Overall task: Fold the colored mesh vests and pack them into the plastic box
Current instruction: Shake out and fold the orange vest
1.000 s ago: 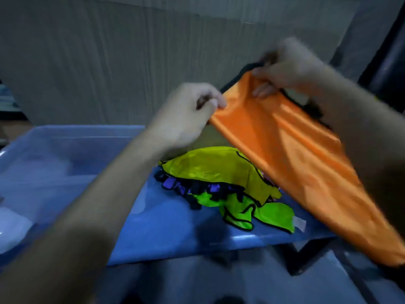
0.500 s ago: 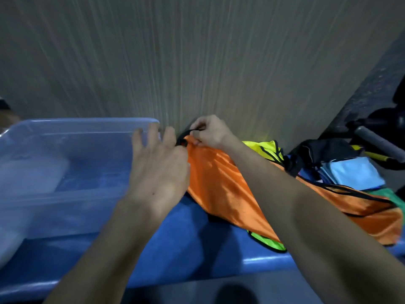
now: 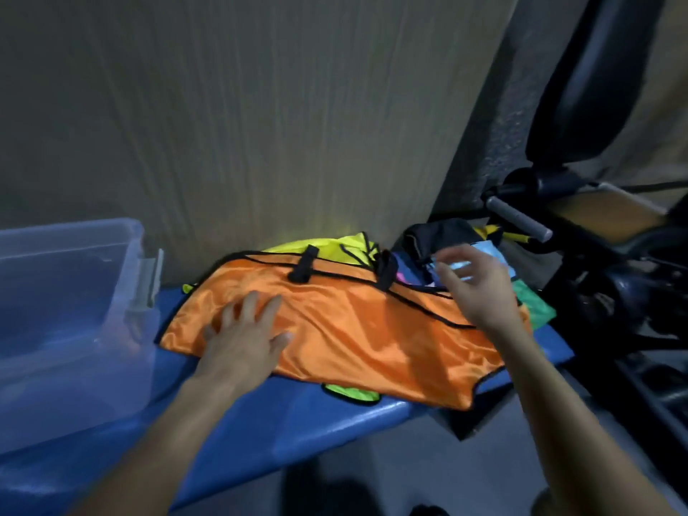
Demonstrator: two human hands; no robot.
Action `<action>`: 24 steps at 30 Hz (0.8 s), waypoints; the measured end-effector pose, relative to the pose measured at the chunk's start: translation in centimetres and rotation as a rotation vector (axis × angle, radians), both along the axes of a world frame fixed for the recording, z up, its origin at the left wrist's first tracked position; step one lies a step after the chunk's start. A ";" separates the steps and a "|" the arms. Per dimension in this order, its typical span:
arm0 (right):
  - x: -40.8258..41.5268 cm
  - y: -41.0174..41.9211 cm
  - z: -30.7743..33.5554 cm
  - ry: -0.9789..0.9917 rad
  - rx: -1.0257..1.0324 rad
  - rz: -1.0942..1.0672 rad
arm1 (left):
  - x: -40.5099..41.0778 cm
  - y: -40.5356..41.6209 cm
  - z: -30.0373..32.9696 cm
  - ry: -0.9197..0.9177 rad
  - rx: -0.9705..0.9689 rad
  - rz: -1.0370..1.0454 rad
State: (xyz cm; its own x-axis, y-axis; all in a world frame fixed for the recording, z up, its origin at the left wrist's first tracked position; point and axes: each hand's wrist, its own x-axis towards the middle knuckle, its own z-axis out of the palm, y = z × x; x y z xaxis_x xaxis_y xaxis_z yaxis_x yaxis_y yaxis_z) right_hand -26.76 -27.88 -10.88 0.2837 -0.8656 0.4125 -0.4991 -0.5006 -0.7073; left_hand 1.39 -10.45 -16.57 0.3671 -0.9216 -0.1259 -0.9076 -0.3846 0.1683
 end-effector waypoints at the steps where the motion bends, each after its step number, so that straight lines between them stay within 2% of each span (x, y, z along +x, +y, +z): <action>1: -2.7 -0.5 -0.5 0.028 -0.026 -0.119 | -0.1 -0.1 -0.1 -0.015 -0.038 0.008; 4: -9.0 -1.9 -2.1 0.095 -0.019 -0.336 | -1.3 -0.3 -0.3 -0.086 -0.269 -0.092; 6: -11.2 -2.9 -3.2 0.157 0.101 -0.367 | -3.2 -0.8 -0.2 -0.084 -0.410 -0.231; 8: -12.6 -3.5 -4.0 0.227 0.228 -0.325 | -5.5 -1.7 -0.2 -0.074 -0.468 -0.373; 12: -13.9 -4.2 -5.1 0.250 0.327 -0.241 | -10.0 -5.0 -0.2 -0.021 -0.492 -0.548; 18: -12.5 -5.1 -5.8 0.195 0.226 -0.306 | -16.6 -11.3 -0.7 0.038 -0.458 -0.638; 21: -12.2 -5.6 -5.7 0.155 0.212 -0.316 | -18.6 -14.0 -1.0 -0.005 -0.418 -0.645; 24: -12.4 -5.9 -5.4 0.017 0.264 -0.328 | -19.5 -16.4 -1.2 -0.017 -0.390 -0.596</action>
State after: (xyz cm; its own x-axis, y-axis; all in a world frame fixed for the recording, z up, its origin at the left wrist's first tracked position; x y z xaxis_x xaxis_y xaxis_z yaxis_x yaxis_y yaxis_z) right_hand -39.16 -33.73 -16.23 -0.0196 -0.9866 0.1622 -0.6145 -0.1161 -0.7803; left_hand -18.15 -26.86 -17.80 -0.2147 -0.9426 0.2556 -0.9484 0.2638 0.1762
